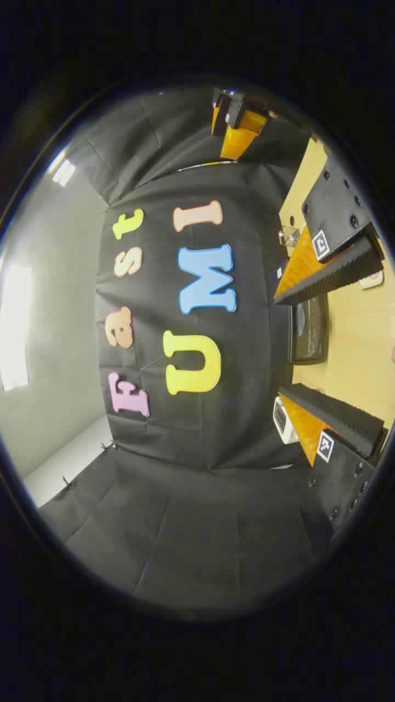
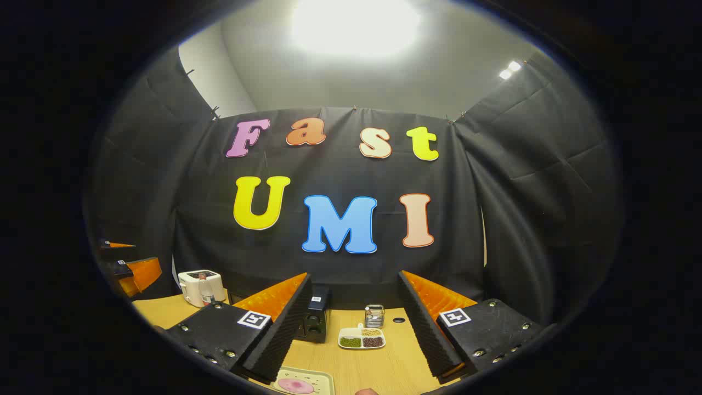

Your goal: Open the electric oven with the left hand, put the food in, and close the electric oven.

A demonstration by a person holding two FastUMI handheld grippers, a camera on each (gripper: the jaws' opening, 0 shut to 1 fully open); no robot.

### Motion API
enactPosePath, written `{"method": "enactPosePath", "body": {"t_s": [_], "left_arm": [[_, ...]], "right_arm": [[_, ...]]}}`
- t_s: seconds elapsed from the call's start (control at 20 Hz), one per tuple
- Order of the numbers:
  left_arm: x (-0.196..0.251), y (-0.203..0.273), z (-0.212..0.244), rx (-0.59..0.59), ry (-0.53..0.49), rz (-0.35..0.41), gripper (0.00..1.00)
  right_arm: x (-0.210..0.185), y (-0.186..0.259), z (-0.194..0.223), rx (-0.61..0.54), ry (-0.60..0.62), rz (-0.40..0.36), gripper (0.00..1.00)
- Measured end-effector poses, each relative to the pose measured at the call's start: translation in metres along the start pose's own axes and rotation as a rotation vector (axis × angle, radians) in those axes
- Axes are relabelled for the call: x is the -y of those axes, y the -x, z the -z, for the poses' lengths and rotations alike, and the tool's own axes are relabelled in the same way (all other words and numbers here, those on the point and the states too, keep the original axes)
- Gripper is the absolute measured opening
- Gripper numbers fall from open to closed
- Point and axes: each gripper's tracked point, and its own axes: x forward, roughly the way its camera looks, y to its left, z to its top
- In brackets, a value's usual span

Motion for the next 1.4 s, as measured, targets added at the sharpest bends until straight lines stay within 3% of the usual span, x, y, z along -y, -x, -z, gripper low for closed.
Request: {"method": "enactPosePath", "body": {"t_s": [0.25, 0.6, 0.8, 1.15, 1.4], "left_arm": [[0.001, 0.006, -0.011, 0.022, 0.000, -0.018, 1.00], [0.020, 0.012, -0.007, 0.021, 0.002, -0.004, 0.91], [0.035, 0.011, -0.006, 0.019, -0.004, 0.006, 1.00], [0.059, 0.000, -0.014, 0.039, -0.031, 0.001, 0.98], [0.070, -0.018, -0.009, 0.031, -0.030, 0.010, 0.93]], "right_arm": [[0.005, -0.003, -0.002, 0.005, -0.002, -0.003, 0.96], [0.012, 0.005, 0.002, 0.010, 0.024, -0.022, 0.96], [0.024, 0.007, 0.010, -0.001, 0.034, -0.031, 0.96], [0.047, 0.007, 0.025, -0.014, 0.016, -0.089, 0.96], [0.065, 0.007, 0.023, -0.005, -0.002, -0.078, 0.96]]}}
